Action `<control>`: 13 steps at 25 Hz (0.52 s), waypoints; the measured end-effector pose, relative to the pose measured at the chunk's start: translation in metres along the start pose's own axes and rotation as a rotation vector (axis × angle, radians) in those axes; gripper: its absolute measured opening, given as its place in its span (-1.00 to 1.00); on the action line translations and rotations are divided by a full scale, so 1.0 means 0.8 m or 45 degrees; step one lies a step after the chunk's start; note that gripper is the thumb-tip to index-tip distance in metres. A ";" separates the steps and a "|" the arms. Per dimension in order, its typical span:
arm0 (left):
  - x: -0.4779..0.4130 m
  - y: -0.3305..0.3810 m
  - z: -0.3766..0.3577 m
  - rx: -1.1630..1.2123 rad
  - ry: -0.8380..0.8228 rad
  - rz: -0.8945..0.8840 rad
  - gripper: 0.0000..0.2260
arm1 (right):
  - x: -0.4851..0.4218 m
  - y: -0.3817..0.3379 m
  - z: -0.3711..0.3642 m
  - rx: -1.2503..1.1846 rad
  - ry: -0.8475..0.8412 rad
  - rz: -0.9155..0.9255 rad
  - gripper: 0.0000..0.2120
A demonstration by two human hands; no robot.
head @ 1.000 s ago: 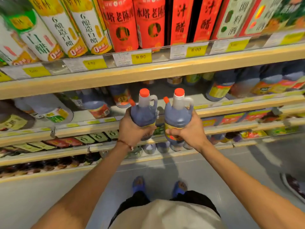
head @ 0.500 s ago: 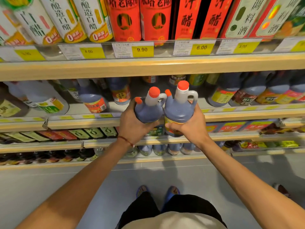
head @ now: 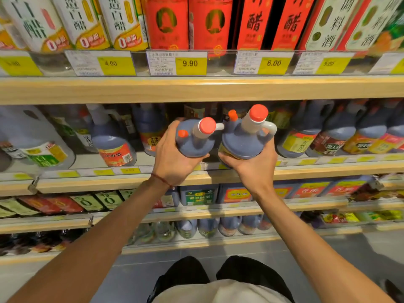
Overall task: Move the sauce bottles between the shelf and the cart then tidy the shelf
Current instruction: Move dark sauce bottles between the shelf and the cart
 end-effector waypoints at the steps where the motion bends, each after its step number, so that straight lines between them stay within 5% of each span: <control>1: -0.001 -0.009 -0.004 -0.002 -0.012 0.046 -0.40 | -0.002 0.004 -0.001 0.010 0.012 0.016 -0.14; 13: -0.027 -0.115 -0.029 0.039 -0.134 0.568 -0.18 | -0.007 0.020 -0.011 0.014 -0.010 0.010 -0.17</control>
Point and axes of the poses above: each hand's wrist, its own x-axis away from the middle knuckle, its own z-axis out of the back of the hand, y = z × x, the point moved 3 cm from there along -x, towards the middle knuckle, and after that the axes turned 3 degrees about -x, right-handed, at the moved point
